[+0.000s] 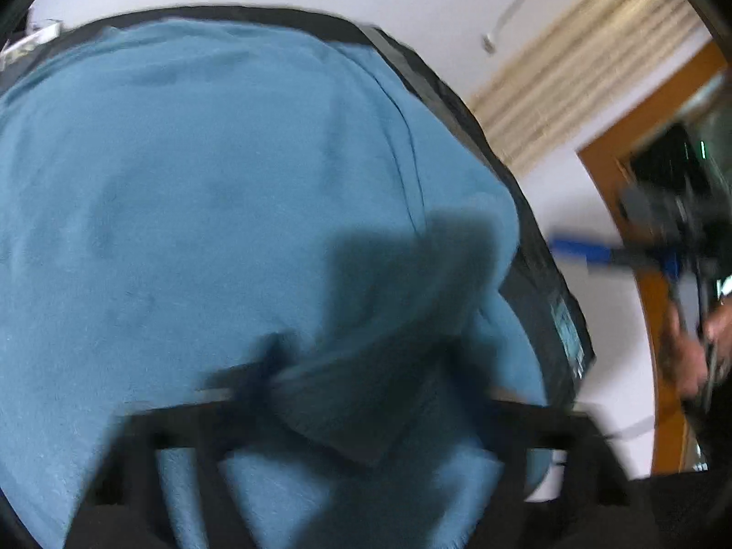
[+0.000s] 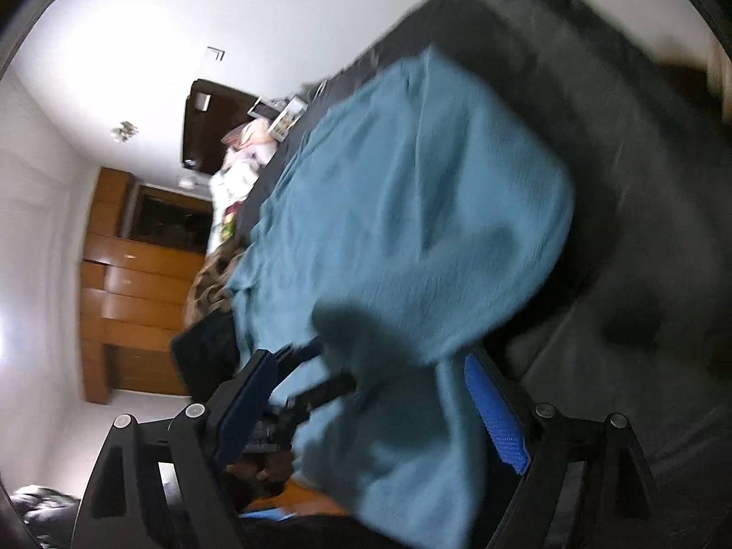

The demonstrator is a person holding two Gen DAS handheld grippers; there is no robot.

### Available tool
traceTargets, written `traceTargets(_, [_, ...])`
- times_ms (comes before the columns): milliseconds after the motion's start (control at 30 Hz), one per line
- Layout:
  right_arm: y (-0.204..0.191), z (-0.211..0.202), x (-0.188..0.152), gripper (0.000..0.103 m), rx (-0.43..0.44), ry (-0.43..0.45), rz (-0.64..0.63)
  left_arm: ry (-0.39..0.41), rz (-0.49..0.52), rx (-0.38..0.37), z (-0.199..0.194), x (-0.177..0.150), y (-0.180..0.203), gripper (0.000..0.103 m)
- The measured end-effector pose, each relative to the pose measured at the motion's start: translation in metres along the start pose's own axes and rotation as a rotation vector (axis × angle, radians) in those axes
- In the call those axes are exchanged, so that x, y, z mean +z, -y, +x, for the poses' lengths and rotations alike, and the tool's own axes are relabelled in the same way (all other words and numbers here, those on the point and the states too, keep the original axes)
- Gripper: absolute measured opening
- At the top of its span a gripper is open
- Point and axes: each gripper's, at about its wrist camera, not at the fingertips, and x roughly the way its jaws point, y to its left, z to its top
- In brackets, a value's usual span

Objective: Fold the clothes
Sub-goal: 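Grasp the sweater sleeve cuff with the left gripper while the right gripper releases, then lay the held sleeve across the sweater body with the left gripper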

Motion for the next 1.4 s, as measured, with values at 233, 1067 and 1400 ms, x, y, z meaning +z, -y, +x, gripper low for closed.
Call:
traceTargets(233, [-0.028,0.017,0.065,0.086,-0.414,0.078,-0.218,0.045,0.076,0.013,-0.032,0.012,0.026,0.019])
traceTargets(1067, [-0.078,0.097,0.143,0.086,-0.75,0.193,-0.455,0.368,-0.197,0.342,-0.193,0.098,-0.161,0.019])
traceTargets(1400, [-0.091,0.142,0.073,0.086,-0.739,0.003,-0.725,0.276,-0.258,0.326,-0.156,0.103,-0.203,0.019])
